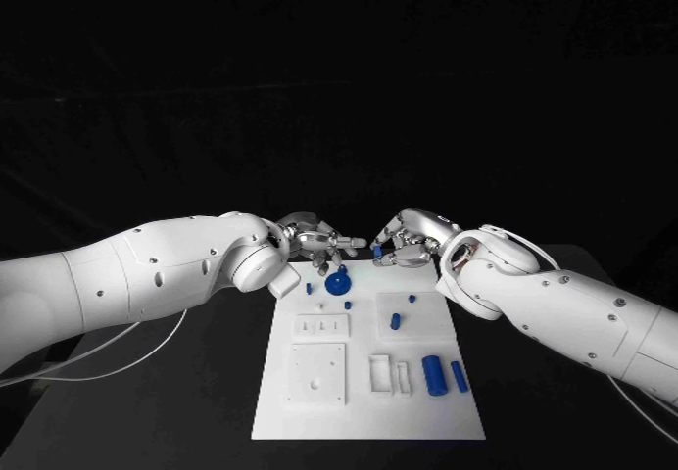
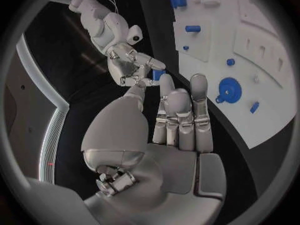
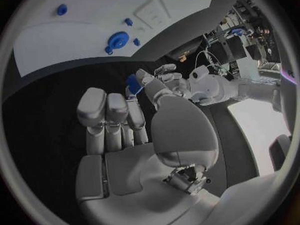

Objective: Assemble the parts on the task board

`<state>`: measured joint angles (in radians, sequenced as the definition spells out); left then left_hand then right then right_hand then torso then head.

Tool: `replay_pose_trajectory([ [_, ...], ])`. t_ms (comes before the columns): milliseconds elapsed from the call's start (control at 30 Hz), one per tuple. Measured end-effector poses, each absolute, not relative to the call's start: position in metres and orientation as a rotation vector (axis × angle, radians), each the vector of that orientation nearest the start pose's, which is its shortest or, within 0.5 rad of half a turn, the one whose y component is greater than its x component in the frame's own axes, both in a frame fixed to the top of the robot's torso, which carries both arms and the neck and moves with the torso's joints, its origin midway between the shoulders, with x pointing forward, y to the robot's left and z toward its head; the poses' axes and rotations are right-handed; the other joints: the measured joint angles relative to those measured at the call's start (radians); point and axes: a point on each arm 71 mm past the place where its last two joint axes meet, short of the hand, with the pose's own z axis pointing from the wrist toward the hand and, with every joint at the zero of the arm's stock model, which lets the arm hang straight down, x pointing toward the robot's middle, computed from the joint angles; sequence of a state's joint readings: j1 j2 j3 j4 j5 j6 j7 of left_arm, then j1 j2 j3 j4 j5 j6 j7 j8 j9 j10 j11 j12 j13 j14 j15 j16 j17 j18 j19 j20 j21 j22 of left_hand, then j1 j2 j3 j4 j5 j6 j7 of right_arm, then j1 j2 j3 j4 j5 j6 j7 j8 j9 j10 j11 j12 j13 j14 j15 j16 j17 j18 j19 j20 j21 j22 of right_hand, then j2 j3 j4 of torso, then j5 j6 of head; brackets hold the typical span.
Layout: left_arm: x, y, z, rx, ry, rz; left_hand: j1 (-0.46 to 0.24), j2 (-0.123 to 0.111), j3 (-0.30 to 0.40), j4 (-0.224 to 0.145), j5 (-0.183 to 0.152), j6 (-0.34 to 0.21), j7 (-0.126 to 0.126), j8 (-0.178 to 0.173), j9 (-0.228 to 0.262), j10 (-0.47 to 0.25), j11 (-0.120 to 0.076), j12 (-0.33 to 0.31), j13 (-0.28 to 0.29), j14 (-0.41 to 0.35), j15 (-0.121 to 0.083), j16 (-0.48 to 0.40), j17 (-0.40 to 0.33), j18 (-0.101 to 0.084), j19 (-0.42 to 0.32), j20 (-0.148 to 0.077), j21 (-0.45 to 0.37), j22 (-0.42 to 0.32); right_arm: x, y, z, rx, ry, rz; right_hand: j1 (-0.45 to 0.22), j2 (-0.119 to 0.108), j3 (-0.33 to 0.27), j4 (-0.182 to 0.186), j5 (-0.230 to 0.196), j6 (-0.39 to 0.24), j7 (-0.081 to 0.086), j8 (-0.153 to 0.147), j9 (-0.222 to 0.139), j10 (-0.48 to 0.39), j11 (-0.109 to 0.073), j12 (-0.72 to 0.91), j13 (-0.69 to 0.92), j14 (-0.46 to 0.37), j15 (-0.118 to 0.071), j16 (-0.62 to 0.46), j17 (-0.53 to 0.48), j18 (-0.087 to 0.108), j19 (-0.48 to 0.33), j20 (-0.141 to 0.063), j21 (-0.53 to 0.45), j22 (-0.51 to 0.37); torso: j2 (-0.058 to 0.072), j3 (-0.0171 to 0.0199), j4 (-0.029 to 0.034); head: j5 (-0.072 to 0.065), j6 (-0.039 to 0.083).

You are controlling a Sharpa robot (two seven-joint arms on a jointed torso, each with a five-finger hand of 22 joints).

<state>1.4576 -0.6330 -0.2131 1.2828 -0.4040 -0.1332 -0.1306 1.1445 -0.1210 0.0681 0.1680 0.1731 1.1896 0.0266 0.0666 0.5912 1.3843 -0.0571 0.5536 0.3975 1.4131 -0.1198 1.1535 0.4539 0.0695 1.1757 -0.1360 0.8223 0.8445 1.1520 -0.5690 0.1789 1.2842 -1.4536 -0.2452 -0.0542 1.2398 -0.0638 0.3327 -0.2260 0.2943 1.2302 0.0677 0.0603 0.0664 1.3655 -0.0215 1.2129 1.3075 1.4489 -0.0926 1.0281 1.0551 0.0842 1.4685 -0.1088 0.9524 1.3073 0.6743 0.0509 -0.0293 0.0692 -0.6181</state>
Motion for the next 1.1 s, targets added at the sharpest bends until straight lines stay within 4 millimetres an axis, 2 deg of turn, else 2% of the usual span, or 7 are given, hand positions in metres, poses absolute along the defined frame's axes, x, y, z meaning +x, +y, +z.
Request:
replay_pose_trajectory([
  [100,0.547,0.165,-0.148,-0.661,1.991,-1.02,0.0,0.0,0.002,0.009,-0.005,-0.004,-0.004,0.0,-0.003,0.0,0.0,0.0,-0.002,0.0,0.0,0.0,-0.003,0.0,0.0,0.0,-0.002,0.002,0.536,-0.124,-0.15,-0.102,1.582,0.784,0.0,0.0,0.0,0.0,0.004,0.0,0.0,0.0,0.0,0.0,0.0,0.0,0.0,0.0,0.0,0.0,0.0,0.0,0.0,0.0,0.0,0.0,-0.002,0.0005,-0.0003,-0.001,-0.002],
  [167,0.546,0.163,-0.149,-0.66,1.998,-1.011,0.0,0.0,0.003,0.01,-0.011,-0.004,-0.004,0.0,-0.004,0.0,0.0,0.0,-0.003,0.0,0.0,0.0,-0.004,0.0,0.0,0.0,-0.002,0.002,0.536,-0.121,-0.151,-0.109,1.589,0.779,-0.001,-0.009,0.003,0.003,0.004,0.0,0.0,0.0,0.0,0.0,0.0,0.0,0.0,0.0,0.0,0.0,0.0,0.0,0.0,0.0,0.0,0.0,-0.002,0.0006,-0.0008,-0.001,-0.003],
  [500,0.545,0.156,-0.151,-0.662,2.025,-0.959,0.0,-0.011,0.007,0.019,-0.015,-0.007,0.0,0.0,-0.02,-0.004,0.004,0.0,-0.007,0.0,0.0,0.0,-0.011,0.0,0.0,0.0,-0.013,0.008,0.533,-0.113,-0.156,-0.134,1.625,0.753,-0.001,-0.009,-0.007,0.021,0.004,0.0,0.0,0.0,0.0,-0.002,-0.002,-0.003,0.0,0.0,0.0,-0.005,0.0,0.0,0.0,0.0,0.0,0.0,0.0,0.0006,0.0003,-0.001,-0.008],
  [1100,0.542,0.149,-0.157,-0.639,2.094,-0.834,0.0,-0.011,0.007,0.019,-0.015,-0.011,0.004,0.0,-0.039,-0.004,0.004,0.0,-0.009,0.0,0.0,0.0,-0.014,0.0,0.0,0.0,-0.017,0.014,0.53,-0.103,-0.157,-0.152,1.646,0.739,0.005,-0.016,-0.004,0.032,0.004,0.001,-0.001,-0.001,0.0,-0.004,-0.004,-0.003,0.0,0.0,0.001,-0.005,0.0,0.0,0.0,0.0,-0.004,0.0,0.001,0.0015,0.0009,-0.009,-0.012],
])
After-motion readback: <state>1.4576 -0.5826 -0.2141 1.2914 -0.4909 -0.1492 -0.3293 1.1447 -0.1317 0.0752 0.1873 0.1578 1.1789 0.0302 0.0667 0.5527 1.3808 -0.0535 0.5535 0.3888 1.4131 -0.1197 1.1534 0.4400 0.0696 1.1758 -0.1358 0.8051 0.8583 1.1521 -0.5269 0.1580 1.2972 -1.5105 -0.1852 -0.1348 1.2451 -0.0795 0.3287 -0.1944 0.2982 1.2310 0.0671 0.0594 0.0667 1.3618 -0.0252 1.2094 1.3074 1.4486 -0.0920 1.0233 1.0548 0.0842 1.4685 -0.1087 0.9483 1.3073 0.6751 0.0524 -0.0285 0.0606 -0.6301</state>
